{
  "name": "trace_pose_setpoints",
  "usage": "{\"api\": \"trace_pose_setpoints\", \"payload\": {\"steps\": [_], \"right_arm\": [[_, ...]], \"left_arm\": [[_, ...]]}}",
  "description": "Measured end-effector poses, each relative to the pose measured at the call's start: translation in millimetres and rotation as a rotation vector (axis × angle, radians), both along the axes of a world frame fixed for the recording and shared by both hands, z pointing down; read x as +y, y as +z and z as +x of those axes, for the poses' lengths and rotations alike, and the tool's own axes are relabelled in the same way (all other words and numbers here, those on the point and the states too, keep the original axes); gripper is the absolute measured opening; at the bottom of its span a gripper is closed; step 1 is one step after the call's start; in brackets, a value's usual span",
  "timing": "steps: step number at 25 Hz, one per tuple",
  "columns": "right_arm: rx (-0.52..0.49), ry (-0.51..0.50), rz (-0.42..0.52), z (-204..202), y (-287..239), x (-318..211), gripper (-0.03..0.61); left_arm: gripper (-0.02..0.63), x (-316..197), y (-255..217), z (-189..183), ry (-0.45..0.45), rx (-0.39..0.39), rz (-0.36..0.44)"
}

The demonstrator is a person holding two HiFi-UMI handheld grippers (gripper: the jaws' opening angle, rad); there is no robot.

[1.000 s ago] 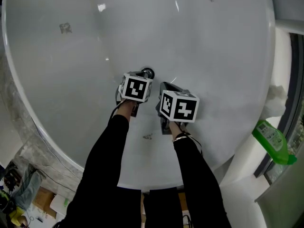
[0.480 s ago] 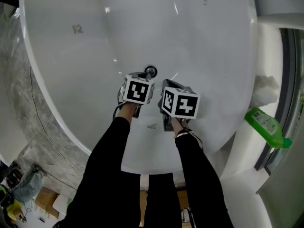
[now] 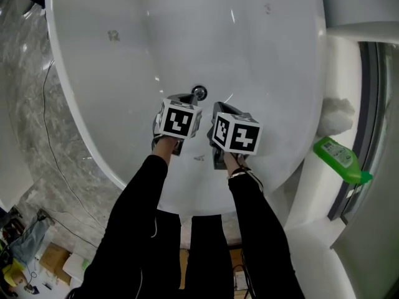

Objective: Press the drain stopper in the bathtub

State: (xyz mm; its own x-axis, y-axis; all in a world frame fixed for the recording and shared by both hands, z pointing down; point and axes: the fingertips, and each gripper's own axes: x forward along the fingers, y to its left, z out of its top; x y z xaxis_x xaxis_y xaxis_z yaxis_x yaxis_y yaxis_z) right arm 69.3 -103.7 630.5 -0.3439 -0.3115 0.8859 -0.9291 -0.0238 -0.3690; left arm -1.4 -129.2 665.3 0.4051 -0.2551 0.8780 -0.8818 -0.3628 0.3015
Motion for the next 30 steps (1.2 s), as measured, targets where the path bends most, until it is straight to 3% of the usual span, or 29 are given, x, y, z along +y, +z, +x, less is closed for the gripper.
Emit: {"api": "trace_pose_setpoints", "payload": {"steps": [30], "right_arm": [[-0.012,0.019,0.256,-6,-175,18,-0.003]], "left_arm": [[0.008,19,-208,-26,-0.034,0.122,0.209]]}}
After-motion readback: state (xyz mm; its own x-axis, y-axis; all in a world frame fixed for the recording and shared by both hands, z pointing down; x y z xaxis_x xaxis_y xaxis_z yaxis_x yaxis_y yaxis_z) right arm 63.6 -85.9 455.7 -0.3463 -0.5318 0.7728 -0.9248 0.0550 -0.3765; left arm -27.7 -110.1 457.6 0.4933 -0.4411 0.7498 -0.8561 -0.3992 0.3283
